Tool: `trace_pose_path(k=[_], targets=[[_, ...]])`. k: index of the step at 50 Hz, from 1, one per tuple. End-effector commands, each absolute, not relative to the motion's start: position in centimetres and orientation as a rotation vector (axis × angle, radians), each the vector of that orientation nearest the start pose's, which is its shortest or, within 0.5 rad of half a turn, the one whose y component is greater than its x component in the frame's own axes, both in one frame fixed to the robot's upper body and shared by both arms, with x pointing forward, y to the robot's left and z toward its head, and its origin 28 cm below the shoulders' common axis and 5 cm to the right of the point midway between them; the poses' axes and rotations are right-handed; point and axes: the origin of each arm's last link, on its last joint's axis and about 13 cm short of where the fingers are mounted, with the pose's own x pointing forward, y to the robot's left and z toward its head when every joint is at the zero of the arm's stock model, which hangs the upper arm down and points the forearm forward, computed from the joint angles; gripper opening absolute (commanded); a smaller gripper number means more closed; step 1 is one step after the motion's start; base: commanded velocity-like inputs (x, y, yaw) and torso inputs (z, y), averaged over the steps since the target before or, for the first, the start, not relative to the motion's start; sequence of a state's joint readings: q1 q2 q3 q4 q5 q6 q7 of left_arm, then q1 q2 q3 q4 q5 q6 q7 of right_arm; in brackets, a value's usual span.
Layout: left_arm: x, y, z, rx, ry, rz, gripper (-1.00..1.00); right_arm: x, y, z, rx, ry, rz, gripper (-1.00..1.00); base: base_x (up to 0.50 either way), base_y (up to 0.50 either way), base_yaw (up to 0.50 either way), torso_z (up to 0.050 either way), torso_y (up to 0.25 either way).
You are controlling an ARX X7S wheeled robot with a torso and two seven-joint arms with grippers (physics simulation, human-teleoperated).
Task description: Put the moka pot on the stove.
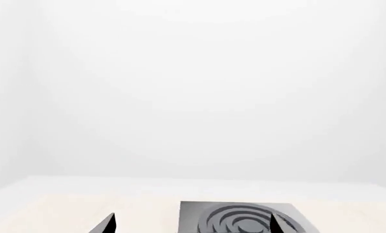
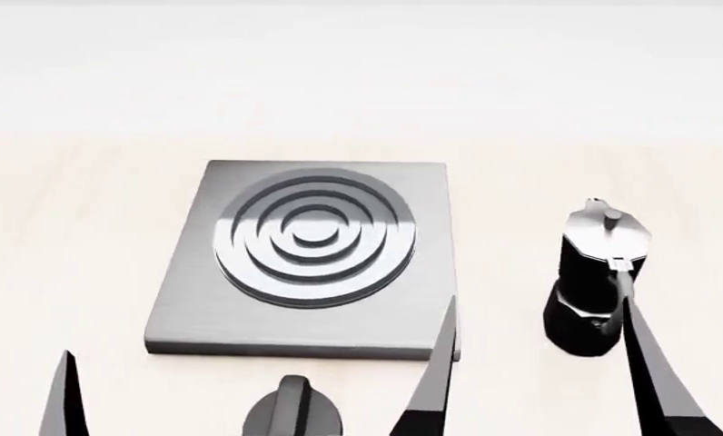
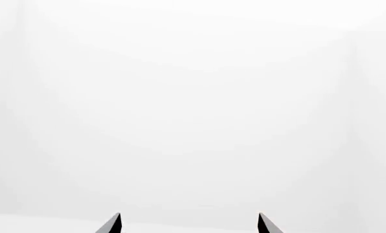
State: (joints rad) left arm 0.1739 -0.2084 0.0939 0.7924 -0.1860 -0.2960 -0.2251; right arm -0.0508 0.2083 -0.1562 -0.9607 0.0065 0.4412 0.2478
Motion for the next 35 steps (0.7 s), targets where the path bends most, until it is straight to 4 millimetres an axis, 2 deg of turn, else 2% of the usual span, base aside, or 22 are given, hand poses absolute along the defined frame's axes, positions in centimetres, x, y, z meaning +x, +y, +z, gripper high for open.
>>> trace_pose_path(k=[1, 9, 35], targets=[[15.42, 20.95, 12.52, -0.036, -0.317, -0.010, 1.00, 15.76, -9.44, 16.34, -0.111, -0.469, -0.026, 1.00, 0.00, 0.50, 0.00, 0.000, 0.000], [15.50, 20.97, 12.51, -0.032, -0.297, -0.003, 1.00, 15.77, -9.32, 16.35, -0.092, -0.472, -0.006, 1.00, 0.00, 0.43, 0.00, 0.003, 0.000], [15.51, 20.98, 12.52, -0.036, -0.290, -0.010, 1.00, 15.76, -9.36, 16.38, -0.065, -0.472, -0.003, 1.00, 0.00, 0.00, 0.00, 0.050, 0.000]])
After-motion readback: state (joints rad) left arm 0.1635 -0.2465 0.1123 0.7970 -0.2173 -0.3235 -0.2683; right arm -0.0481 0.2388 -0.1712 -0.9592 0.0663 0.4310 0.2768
